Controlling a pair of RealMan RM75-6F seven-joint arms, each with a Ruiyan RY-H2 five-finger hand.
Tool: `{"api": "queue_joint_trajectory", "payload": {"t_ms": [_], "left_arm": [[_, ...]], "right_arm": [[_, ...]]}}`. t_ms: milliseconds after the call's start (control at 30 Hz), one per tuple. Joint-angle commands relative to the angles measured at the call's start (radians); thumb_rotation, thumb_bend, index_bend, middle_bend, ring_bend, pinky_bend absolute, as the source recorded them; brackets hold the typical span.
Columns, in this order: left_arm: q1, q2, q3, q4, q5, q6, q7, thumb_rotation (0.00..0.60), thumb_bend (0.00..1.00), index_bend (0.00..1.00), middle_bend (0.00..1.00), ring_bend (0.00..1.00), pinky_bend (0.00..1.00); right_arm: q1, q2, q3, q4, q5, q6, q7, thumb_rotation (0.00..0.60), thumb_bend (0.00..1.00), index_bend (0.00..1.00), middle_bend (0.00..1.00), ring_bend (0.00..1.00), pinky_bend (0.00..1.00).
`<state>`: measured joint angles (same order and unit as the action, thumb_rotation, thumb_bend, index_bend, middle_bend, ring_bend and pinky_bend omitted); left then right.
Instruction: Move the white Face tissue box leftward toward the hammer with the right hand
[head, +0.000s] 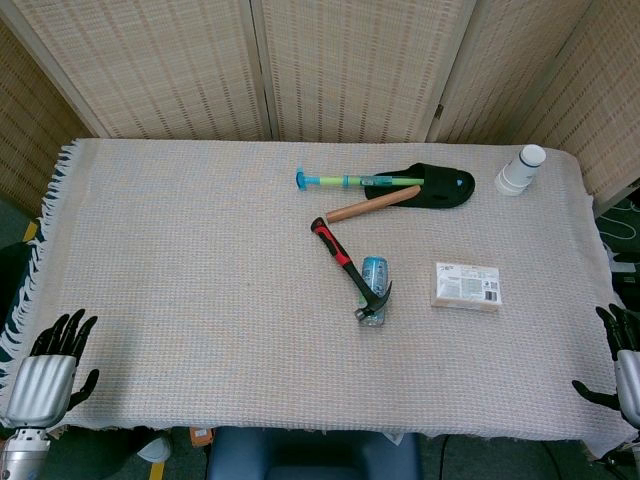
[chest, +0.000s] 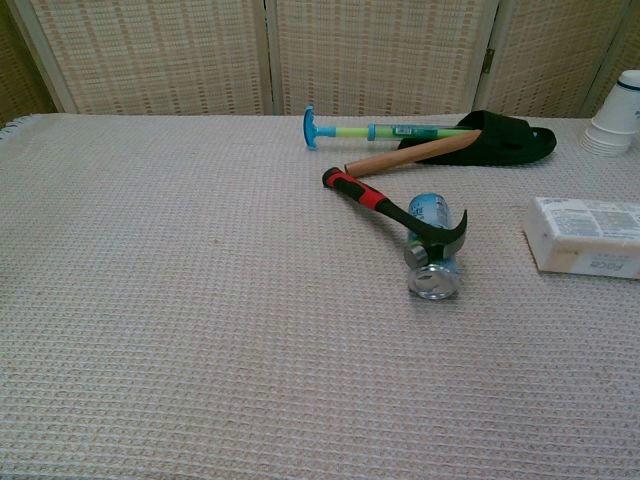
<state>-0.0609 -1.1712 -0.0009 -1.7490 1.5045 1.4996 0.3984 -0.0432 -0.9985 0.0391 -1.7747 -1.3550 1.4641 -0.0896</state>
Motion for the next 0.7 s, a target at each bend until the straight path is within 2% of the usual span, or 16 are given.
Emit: {"api": "queue_joint_trajectory", "payload": {"t_ms": [33, 200, 400, 500, 667, 700], "left_arm": [[0.001, 0.001, 0.001, -0.001, 0.003, 0.002, 0.0, 0.6, 0.34, 0.1, 0.0, 0.0, 0.15], [0.004, 0.003, 0.003, -0.008, 0.01, 0.008, 0.0, 0.6, 0.34, 0.1, 0.0, 0.0, 0.15], [0.01, 0.012, 0.012, -0.021, 0.035, 0.021, -0.009, 0.6, 0.34, 0.1, 0.0, 0.0, 0.15], [0.014, 0.02, 0.014, -0.026, 0.038, 0.024, -0.021, 0.6, 0.34, 0.1, 0.0, 0.0, 0.15], [0.018, 0.029, 0.015, -0.031, 0.05, 0.034, -0.035, 0.6, 0.34, 0.1, 0.0, 0.0, 0.15], [0.018, 0.03, 0.015, -0.031, 0.051, 0.034, -0.035, 0.6, 0.34, 0.1, 0.0, 0.0, 0.15]], "right_arm": [[0.0, 0.0, -0.001, -0.001, -0.002, 0.001, -0.001, 0.6, 0.0, 0.0, 0.0, 0.0, 0.0], [-0.001, 0.0, 0.0, 0.002, -0.001, 0.002, 0.001, 0.6, 0.0, 0.0, 0.0, 0.0, 0.0], [0.046, -0.014, 0.034, 0.002, -0.009, -0.021, -0.026, 0.6, 0.0, 0.0, 0.0, 0.0, 0.0], [0.121, -0.013, 0.071, -0.003, 0.005, -0.099, -0.076, 0.6, 0.0, 0.0, 0.0, 0.0, 0.0], [0.285, -0.038, 0.134, 0.018, 0.132, -0.313, -0.193, 0.6, 0.0, 0.0, 0.0, 0.0, 0.0], [0.294, -0.041, 0.137, 0.02, 0.141, -0.325, -0.201, 0.6, 0.0, 0.0, 0.0, 0.0, 0.0]]}}
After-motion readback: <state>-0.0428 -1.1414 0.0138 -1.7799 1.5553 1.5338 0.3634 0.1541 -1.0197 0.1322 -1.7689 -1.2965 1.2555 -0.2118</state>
